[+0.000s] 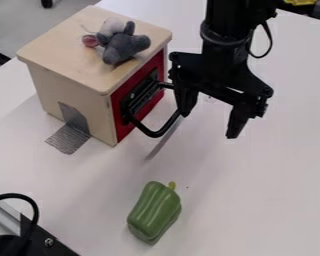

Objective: Move the green pepper to the upper side of the table next to the blue toy

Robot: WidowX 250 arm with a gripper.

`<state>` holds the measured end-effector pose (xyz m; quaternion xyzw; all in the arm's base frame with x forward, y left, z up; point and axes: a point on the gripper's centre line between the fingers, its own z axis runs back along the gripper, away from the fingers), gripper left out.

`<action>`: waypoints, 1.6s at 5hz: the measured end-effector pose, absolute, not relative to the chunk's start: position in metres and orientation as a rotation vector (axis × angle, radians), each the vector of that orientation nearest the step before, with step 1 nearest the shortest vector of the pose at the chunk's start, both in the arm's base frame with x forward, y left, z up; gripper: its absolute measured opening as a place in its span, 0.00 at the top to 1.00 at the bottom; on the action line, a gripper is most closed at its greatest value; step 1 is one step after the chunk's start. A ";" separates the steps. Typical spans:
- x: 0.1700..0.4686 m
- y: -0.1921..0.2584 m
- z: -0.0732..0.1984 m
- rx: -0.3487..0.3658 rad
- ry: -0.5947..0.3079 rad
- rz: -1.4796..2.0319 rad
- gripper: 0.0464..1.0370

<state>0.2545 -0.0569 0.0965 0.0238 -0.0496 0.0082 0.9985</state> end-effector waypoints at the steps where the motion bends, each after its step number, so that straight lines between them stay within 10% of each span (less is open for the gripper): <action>1: 0.252 -0.057 0.091 0.051 -0.076 0.016 0.04; 3: 0.208 -0.062 0.113 -0.063 -0.106 0.006 0.04; 8: 0.147 -0.051 0.008 0.061 0.046 -0.071 0.04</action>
